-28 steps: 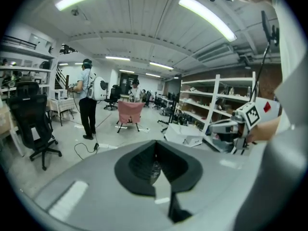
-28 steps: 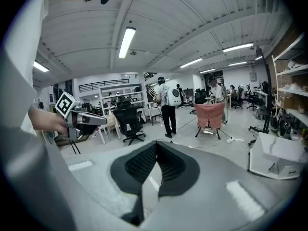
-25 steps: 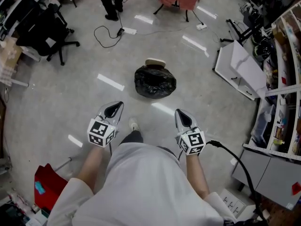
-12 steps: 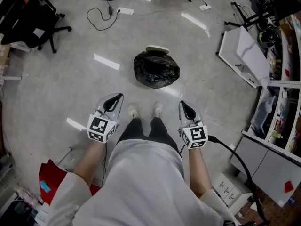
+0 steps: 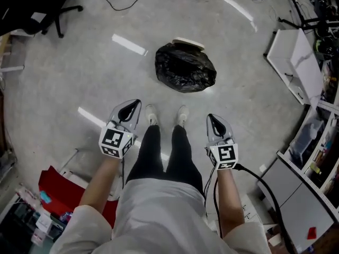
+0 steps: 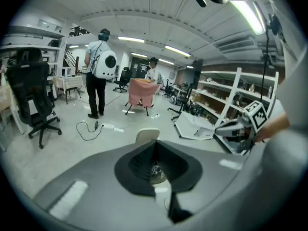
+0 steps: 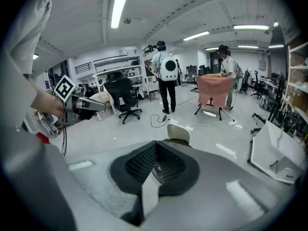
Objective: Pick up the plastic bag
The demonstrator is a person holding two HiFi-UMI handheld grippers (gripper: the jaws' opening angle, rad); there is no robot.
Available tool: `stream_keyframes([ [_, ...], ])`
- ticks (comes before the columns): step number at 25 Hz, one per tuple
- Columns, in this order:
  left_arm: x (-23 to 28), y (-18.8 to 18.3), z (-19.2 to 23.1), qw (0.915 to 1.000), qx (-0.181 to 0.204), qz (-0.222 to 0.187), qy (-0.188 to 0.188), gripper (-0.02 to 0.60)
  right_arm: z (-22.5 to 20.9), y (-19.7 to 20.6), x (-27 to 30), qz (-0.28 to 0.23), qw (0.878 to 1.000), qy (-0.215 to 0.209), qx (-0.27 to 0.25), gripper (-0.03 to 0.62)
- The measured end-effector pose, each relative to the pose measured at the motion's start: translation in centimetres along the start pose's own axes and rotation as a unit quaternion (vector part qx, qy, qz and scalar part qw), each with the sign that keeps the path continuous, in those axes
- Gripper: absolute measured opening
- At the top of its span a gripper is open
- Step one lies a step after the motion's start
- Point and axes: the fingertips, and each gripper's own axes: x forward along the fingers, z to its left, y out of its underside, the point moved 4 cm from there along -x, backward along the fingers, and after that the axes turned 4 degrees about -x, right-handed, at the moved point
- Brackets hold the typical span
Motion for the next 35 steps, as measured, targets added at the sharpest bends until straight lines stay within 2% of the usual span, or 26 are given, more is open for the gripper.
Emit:
stream_keyframes([
  [8,13.3,8.5,5.9,0.9987,-0.033,0.036,-0.018,0.003,-4.6,9.3,11.1,0.038,0.999,-0.006,0.030,0.012],
  [13,20.8,14.5,9.5,0.9948,-0.064,0.077,-0.021,0.026,-7.6,15.0,16.8,0.062,0.997,0.001,0.052,0.034],
  [18,27.4,20.8,13.7,0.9886,-0.095,0.111,-0.037,0.028,-11.4,21.5,22.0,0.083,0.990,0.035,0.111,0.062],
  [21,29.9,23.8,16.6,0.9797,-0.152,0.111,-0.069,0.026,-14.7,25.3,23.9,0.091,0.975,0.090,0.182,0.119],
  [22,30.6,24.8,17.4,0.9740,-0.186,0.108,-0.071,0.029,-15.8,26.5,24.3,0.093,0.968,0.108,0.208,0.144],
  [23,31.3,25.7,18.1,0.9666,-0.225,0.103,-0.067,0.057,-16.5,27.6,24.8,0.095,0.960,0.117,0.235,0.181],
  [25,32.7,27.3,19.5,0.9467,-0.306,0.090,-0.048,0.140,-16.9,29.3,26.1,0.098,0.951,0.107,0.275,0.263],
  [27,33.9,28.8,20.8,0.9285,-0.361,0.082,-0.031,0.188,-16.3,30.1,27.6,0.098,0.951,0.072,0.284,0.296],
  [30,36.0,30.4,22.2,0.9103,-0.406,0.081,-0.003,0.248,-15.9,30.6,29.2,0.100,0.959,0.031,0.264,0.298],
  [31,36.7,30.8,22.5,0.9015,-0.426,0.078,0.011,0.282,-15.9,30.9,29.6,0.101,0.960,0.021,0.261,0.298],
  [33,37.9,31.2,23.0,0.8755,-0.478,0.057,0.044,0.320,-15.8,31.3,30.3,0.100,0.961,0.003,0.259,0.298],
  [35,38.8,31.4,23.4,0.8427,-0.533,0.028,0.074,0.334,-15.5,31.1,30.9,0.095,0.962,-0.015,0.256,0.298],
])
